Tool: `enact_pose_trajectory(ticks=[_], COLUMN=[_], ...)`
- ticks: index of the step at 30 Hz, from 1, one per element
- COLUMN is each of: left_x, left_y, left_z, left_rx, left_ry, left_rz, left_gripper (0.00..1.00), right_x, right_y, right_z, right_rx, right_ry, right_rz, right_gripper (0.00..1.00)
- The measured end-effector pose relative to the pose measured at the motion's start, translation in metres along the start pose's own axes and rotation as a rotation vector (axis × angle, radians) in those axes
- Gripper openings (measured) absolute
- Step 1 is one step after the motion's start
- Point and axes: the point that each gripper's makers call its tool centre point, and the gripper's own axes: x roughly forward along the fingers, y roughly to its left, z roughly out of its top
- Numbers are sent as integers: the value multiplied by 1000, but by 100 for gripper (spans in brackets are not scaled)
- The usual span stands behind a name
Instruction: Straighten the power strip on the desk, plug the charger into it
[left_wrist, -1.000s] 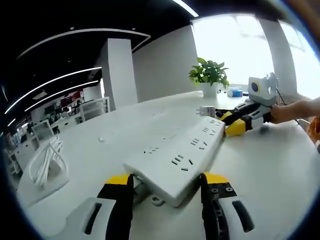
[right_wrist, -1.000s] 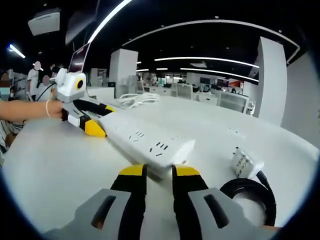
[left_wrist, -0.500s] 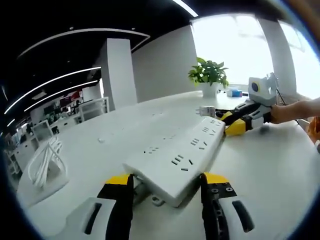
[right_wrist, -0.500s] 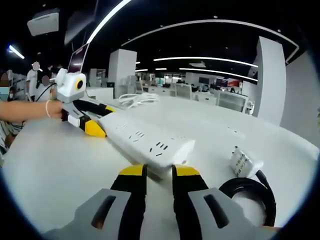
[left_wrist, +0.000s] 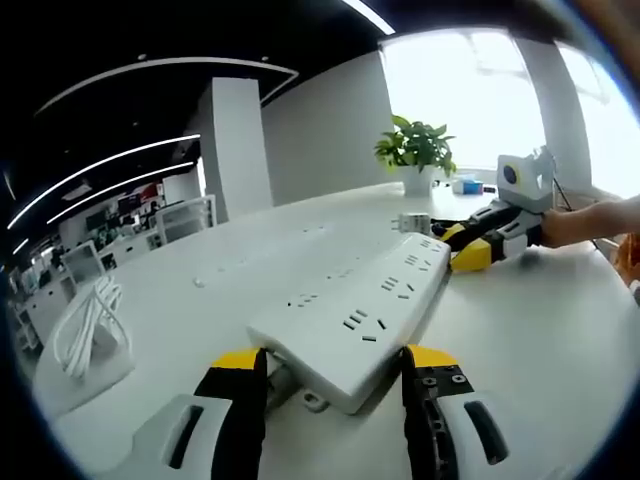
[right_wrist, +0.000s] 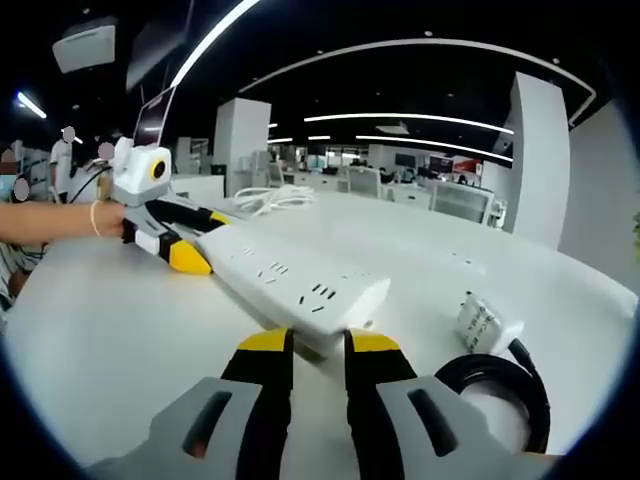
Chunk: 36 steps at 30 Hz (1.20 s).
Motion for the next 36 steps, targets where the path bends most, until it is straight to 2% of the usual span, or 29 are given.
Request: enact_pose_trajectory(ticks=[21,24,25,27,28,29,30,34,36], left_x=[0,0,-1,-3,-5,-7,-10,-18,-23], left_y=[-2,0,1,3,2,2,2,0,-3], left_z=[1,1,1,0,0,3,5,8,12], left_rx=[-6,-4,-12,-58,-55,-69,-78,-79,-71], left_ry=[-9,-20,-22,-16,-18,-40,-61,-68,-94], left_rz=[18,22,27,40,27,25,28,39,40], left_gripper=[56,57,58,66,69,72,74,78,82], right_x=[0,0,0,-2,-2,-2,-3,-3,-2], right_y=[-1,2,3,5,5,6,7,13,15], right_z=[0,0,0,3,4,5,7,13,17], right_rx=[3,-13,-15,-34,-39,-44,-50,-56,-47], right_ry=[-9,-11,-12,-27,-30,-25,-32,-46,-57], right_rz=[11,24,27,29,25,25,25,37,39], right_gripper=[19,22,25,30,34,37,38,40,45])
